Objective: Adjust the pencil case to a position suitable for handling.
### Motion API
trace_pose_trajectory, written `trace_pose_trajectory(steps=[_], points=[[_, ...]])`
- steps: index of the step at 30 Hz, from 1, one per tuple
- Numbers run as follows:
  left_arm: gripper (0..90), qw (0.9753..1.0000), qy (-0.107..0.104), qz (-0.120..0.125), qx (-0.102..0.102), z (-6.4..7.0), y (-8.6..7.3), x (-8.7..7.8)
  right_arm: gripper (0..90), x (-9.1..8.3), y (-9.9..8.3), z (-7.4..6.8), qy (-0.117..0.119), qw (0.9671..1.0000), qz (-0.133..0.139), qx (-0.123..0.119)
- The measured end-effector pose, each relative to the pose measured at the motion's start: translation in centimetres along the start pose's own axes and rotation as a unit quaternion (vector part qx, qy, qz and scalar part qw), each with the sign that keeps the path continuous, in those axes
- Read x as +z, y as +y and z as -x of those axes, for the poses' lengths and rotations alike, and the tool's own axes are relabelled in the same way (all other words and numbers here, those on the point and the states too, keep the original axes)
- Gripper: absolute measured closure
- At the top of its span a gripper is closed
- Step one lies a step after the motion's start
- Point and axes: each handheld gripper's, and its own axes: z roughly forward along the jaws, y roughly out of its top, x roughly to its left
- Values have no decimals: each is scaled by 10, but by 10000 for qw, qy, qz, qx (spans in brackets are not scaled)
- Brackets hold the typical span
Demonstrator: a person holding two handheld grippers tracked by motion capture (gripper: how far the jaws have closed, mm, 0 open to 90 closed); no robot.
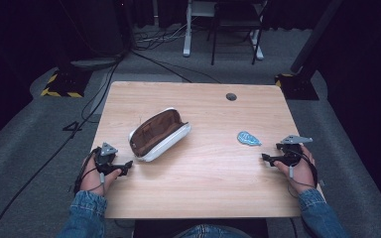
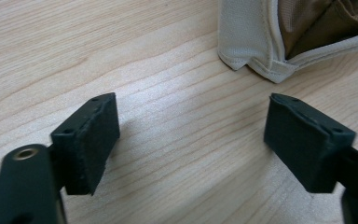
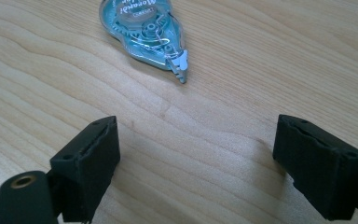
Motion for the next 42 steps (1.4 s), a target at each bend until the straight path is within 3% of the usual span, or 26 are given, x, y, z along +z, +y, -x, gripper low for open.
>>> trace_pose_trajectory(steps=[3, 9, 28, 42], points=[[273, 9999, -34, -138, -64, 0, 2, -4, 146, 0, 0, 0, 0, 10000, 1, -1], [301, 9993, -112, -287, -209, 1, 7, -11, 146, 0, 0, 0, 0, 10000, 2, 0], [314, 9983, -271, 378, -341, 8, 31, -42, 146, 0, 0, 0, -2, 10000, 0, -5], [316, 9964, -322, 736, -281, 12, 48, -46, 146, 0, 0, 0, -3, 10000, 4, -4]])
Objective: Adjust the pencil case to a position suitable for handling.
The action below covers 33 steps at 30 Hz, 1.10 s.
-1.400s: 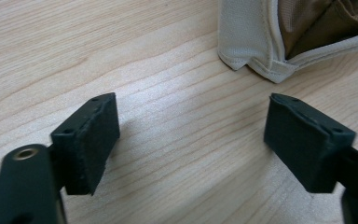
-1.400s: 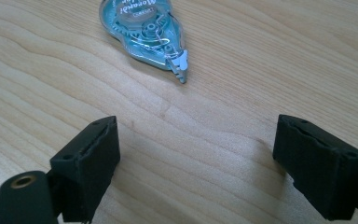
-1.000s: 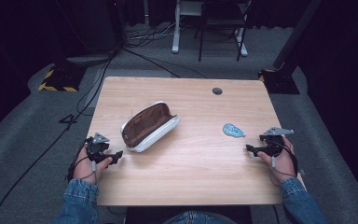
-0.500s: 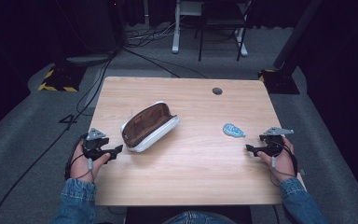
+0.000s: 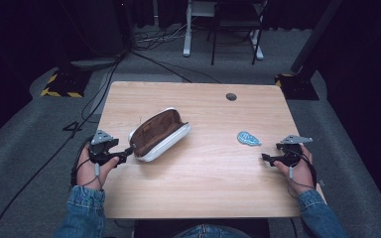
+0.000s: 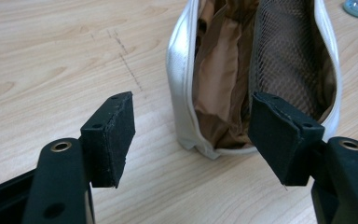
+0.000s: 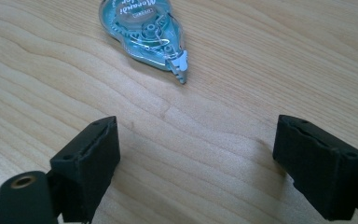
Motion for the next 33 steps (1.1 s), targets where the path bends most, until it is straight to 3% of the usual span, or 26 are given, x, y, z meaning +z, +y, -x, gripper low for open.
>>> trace_pose_trajectory(steps=[12, 16, 27, 33], points=[[313, 9997, 21, 246, -13, 2, 14, 12, 146, 0, 0, 0, 0, 10000, 2, -1], [316, 9996, -36, 250, -96, 3, 17, 19, 146, 0, 0, 0, -1, 10000, 2, -1], [318, 9997, -92, 237, -37, -1, 23, 46, 147, 0, 0, 0, -1, 10000, 3, -1], [335, 9994, -266, 193, -72, -4, 23, 62, 147, 0, 0, 0, -2, 10000, 3, 0]])
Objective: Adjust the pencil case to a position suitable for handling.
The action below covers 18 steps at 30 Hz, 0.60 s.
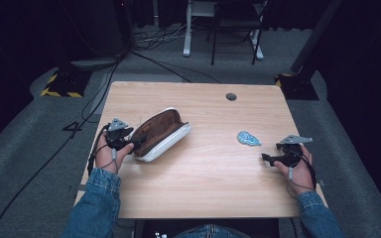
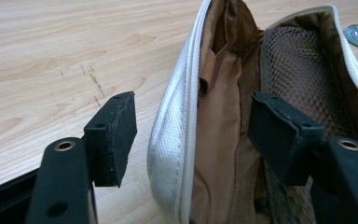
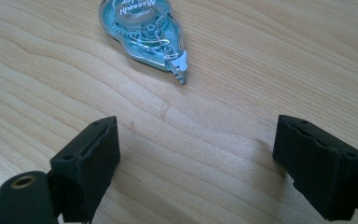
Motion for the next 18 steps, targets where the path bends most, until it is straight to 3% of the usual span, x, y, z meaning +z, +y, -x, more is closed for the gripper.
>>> trace_pose_trajectory(steps=[18], points=[[437, 9999, -46, -75, -51, -11, -5, 23, 147, 0, 0, 0, 0, 10000, 1, -2]])
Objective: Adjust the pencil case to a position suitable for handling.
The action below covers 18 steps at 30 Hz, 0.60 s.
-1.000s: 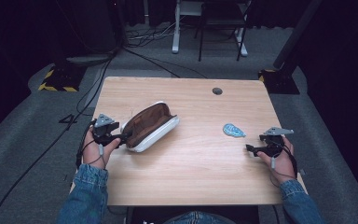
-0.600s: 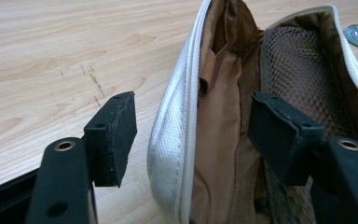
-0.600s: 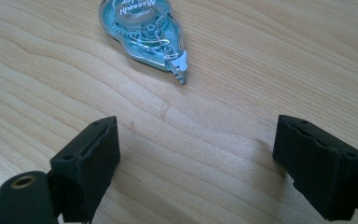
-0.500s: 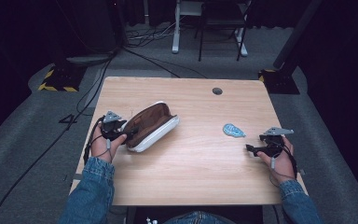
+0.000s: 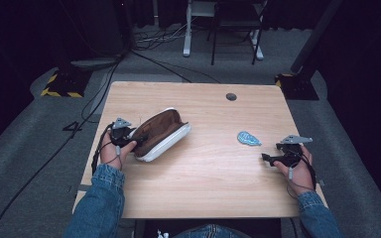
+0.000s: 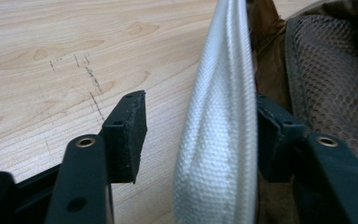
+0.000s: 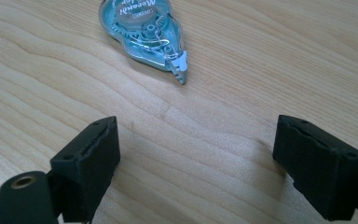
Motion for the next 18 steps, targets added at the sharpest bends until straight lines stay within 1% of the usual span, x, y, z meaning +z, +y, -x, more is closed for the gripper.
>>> trace_pose_trajectory(steps=[2, 3, 7, 9, 10, 11, 12, 14, 15, 18], points=[[456, 10000, -11, -7, -1, -1, 0, 1, 147, 0, 0, 0, 0, 10000, 0, 1], [469, 10000, -25, 14, -44, 0, -1, 3, 147, 0, 0, 0, -1, 10000, 1, 1], [544, 9999, -80, 23, -94, -1, -1, 5, 148, 0, 0, 0, -1, 10000, 1, -1], [578, 9999, -70, 15, -113, -2, -1, 6, 149, 0, 0, 0, -2, 10000, 2, 4], [594, 9999, -90, 4, -118, -2, -1, 6, 149, 0, 0, 0, -2, 10000, 3, 4], [621, 9996, -198, -34, -173, -3, -2, 6, 149, 0, 0, 0, -1, 10000, 2, 4], [661, 9996, -198, -34, -173, -3, -2, 6, 149, 0, 0, 0, -1, 10000, 2, 4], [661, 9996, -240, -44, -166, -3, -2, 6, 149, 0, 0, 0, -1, 10000, 3, 3], [695, 9995, -277, -46, -163, -4, -2, 6, 149, 0, 0, 0, 0, 10000, 2, 4], [741, 9992, -342, -79, -194, -5, -2, 7, 149, 0, 0, 0, -1, 10000, 3, 3]])
